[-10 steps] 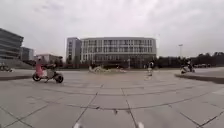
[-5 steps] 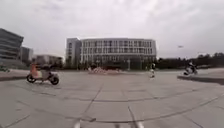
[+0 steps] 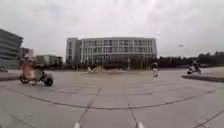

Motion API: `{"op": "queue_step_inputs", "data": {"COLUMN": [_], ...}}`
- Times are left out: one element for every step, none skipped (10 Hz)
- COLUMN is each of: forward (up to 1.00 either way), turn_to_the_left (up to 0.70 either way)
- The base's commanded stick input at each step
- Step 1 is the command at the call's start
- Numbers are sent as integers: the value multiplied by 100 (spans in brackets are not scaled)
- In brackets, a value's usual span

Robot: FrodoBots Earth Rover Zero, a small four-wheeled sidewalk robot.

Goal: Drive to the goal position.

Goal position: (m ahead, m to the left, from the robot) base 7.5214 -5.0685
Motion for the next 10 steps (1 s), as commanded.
{"op": "queue_step_inputs", "data": {"forward": [85,85,85,85,85,85,85,85,85,85], "turn_to_the_left": [-31,-31,-30,-28,-7,0,0,0,0,0]}}
